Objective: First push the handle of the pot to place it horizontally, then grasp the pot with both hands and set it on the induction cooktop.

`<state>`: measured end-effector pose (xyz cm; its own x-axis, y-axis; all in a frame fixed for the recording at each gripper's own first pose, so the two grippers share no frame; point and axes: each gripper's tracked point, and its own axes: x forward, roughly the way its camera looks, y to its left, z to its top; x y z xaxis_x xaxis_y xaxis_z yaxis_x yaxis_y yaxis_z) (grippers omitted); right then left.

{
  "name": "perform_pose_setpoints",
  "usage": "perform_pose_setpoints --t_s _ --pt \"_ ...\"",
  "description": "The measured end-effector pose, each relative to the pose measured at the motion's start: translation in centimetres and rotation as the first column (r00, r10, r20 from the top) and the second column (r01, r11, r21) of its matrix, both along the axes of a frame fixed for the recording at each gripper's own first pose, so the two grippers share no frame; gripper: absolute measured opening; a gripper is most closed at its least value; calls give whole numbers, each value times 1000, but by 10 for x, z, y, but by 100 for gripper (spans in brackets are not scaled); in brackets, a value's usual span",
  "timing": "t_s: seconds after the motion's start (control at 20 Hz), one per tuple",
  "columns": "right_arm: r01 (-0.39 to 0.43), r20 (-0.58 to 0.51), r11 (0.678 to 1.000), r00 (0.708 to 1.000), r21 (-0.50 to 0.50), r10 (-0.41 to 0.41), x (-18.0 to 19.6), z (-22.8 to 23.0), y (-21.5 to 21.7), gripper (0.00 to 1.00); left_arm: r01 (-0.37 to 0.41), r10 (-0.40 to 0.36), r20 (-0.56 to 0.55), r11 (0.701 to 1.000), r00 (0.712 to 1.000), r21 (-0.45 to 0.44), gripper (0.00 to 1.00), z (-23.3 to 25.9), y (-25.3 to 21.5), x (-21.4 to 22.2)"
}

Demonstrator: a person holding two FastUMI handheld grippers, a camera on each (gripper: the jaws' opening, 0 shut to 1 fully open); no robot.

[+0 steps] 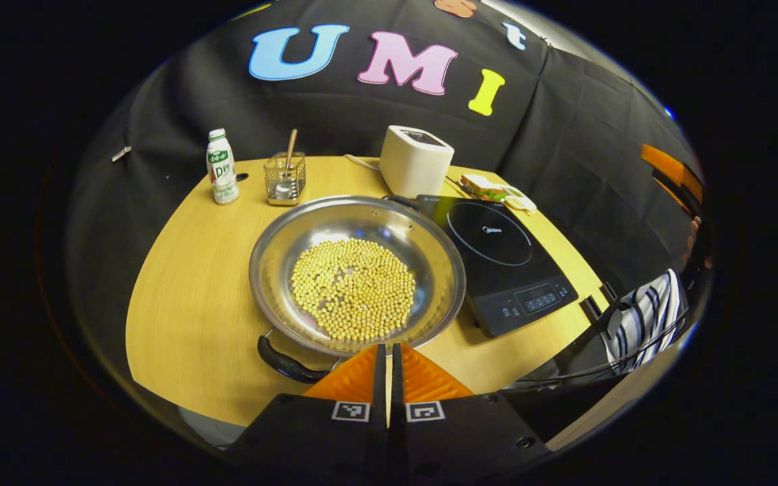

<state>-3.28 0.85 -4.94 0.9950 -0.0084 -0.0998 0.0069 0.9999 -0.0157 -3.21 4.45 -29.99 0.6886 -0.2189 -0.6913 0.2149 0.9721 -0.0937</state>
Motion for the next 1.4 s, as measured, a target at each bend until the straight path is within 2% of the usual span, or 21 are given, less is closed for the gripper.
perform_pose_setpoints --t_s 0.2,0.4,0.85,1.4 --pt "7 -29 1000 1000 0 -7 0 -10 -4 99 0 -2 -85 1000 996 -17 5 -22 6 -3" --pt "5 -51 1000 999 -6 -6 -2 -17 -2 99 -6 7 -131 1000 991 8 5 -38 15 -4" --pt "-8 -60 1000 998 -11 7 -6 -22 6 99 -57 58 -141 998 988 12 5 -44 31 3" --pt "-16 -86 1000 996 -17 15 0 -29 14 99 -104 109 -136 993 985 49 5 -43 82 25"
